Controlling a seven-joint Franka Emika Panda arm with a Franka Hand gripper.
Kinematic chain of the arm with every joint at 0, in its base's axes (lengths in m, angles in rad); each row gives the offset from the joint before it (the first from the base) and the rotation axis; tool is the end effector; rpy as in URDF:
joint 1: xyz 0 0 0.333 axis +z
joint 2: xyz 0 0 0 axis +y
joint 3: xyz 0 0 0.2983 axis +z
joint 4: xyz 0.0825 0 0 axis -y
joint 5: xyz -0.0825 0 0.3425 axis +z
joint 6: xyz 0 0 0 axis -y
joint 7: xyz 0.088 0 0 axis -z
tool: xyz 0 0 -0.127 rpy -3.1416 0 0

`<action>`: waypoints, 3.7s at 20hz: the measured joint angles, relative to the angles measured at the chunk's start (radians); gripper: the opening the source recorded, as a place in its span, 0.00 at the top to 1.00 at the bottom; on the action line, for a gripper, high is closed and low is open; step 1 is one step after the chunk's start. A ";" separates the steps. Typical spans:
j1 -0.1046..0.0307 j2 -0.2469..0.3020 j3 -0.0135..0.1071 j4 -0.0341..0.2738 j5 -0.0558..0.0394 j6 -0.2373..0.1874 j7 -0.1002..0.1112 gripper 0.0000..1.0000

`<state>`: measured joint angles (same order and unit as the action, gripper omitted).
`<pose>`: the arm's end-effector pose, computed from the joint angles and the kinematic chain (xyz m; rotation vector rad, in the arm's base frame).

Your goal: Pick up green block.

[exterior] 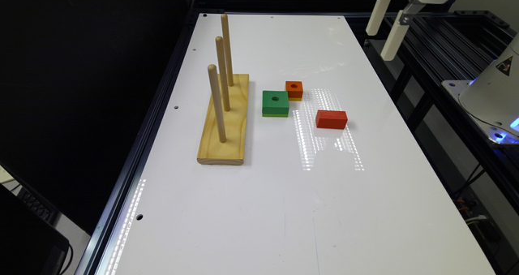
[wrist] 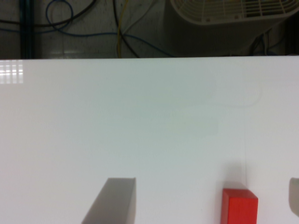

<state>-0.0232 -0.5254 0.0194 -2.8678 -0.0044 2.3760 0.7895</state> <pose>0.3170 -0.0022 0.3288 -2.8968 1.2122 -0.0563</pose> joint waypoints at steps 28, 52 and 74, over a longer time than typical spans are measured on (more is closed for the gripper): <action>-0.014 0.137 0.000 0.099 -0.0029 0.043 -0.001 0.00; -0.016 0.380 0.000 0.319 -0.0044 0.050 -0.001 0.00; -0.023 0.508 0.000 0.460 -0.0065 0.050 -0.002 0.00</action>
<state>-0.0460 -0.0171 0.0195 -2.4075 -0.0109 2.4262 0.7873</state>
